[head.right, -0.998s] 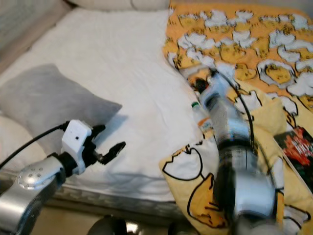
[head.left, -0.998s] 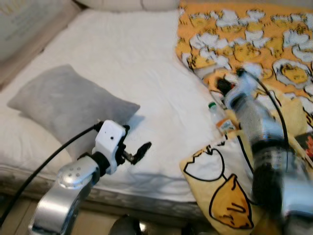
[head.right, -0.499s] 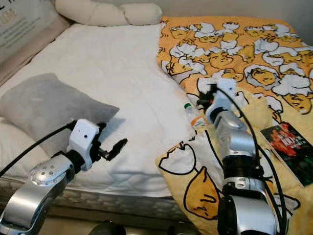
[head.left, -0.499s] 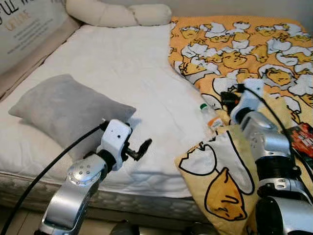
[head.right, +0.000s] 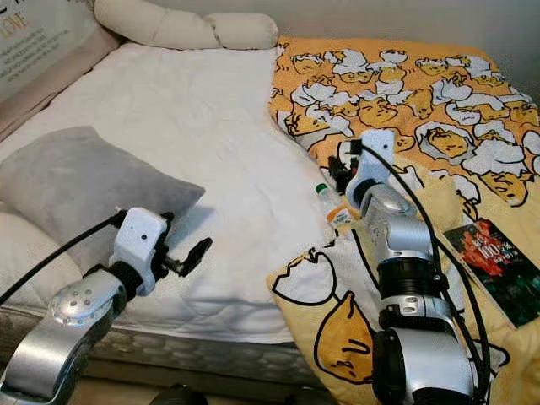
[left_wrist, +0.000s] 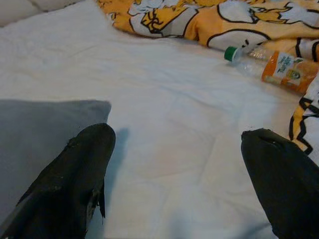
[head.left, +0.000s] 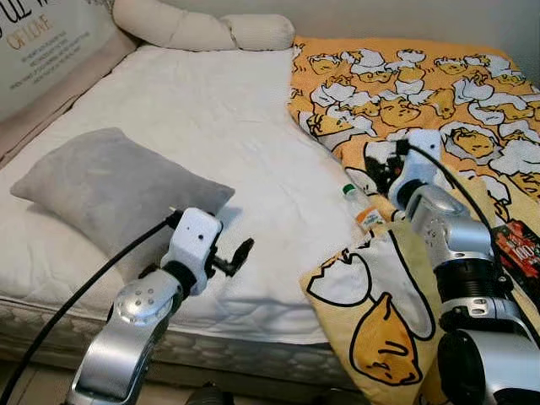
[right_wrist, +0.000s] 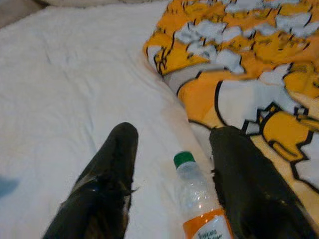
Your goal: Clean up the room
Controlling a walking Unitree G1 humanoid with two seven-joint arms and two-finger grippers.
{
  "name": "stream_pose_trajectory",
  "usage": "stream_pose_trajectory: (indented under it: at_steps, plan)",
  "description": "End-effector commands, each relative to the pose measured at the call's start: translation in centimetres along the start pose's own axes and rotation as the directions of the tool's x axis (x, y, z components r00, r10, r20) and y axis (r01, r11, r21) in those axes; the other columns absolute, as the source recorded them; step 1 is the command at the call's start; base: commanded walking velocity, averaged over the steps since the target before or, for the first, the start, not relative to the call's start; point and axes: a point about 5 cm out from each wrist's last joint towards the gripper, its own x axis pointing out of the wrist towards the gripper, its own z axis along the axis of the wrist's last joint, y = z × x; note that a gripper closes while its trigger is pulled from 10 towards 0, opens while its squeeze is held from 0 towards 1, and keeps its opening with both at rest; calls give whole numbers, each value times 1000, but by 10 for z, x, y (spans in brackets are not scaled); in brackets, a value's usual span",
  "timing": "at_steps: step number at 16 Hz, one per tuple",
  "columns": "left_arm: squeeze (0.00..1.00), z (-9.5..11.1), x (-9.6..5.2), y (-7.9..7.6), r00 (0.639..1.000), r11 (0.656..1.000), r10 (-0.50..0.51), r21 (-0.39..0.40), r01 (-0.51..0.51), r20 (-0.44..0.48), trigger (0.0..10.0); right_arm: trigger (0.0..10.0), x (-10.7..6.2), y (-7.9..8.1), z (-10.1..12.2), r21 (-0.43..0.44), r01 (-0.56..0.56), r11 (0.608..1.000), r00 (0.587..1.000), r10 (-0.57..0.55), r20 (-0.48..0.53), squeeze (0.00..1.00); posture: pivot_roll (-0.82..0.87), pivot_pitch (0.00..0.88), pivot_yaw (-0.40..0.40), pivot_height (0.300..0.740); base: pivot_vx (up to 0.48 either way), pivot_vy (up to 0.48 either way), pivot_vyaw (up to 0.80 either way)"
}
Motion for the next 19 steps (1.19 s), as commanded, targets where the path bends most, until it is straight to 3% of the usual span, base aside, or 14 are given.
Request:
stream_pose_trajectory:
  at_steps: [1,4,9,13,14,15,19]
  plan:
    - [0,4,-2,3,1000,1000,13,20,-13,14,10000,10000,2,2,8,-9,-10,1000,1000,10,1,1000,27,0,13,740,0,0,0]
    - [0,4,-4,3,1000,999,-4,34,3,7,10000,10000,9,-5,5,-48,4,999,998,-7,-69,1000,24,0,24,740,0,0,0]
    - [0,11,-8,12,998,994,-65,88,64,3,10000,10000,19,-19,20,-92,27,995,988,-41,-149,1000,21,109,34,740,0,0,0]
    - [0,17,-18,14,995,988,-104,112,104,-7,10000,10000,19,-26,28,-146,75,986,984,-97,-151,1000,48,200,36,740,0,0,0]
    - [0,19,-24,14,993,985,-120,125,121,-15,10000,10000,19,-26,27,-142,62,988,980,-87,-181,251,62,243,31,740,0,0,0]
    - [0,21,-30,15,991,983,-129,132,131,-21,10000,10000,19,-24,22,-132,36,991,976,-63,-210,0,70,261,28,740,0,0,0]
    - [0,25,-49,16,990,980,-129,148,135,-53,10000,10000,20,-16,3,-133,-18,991,969,-15,-248,0,132,332,13,740,0,0,0]
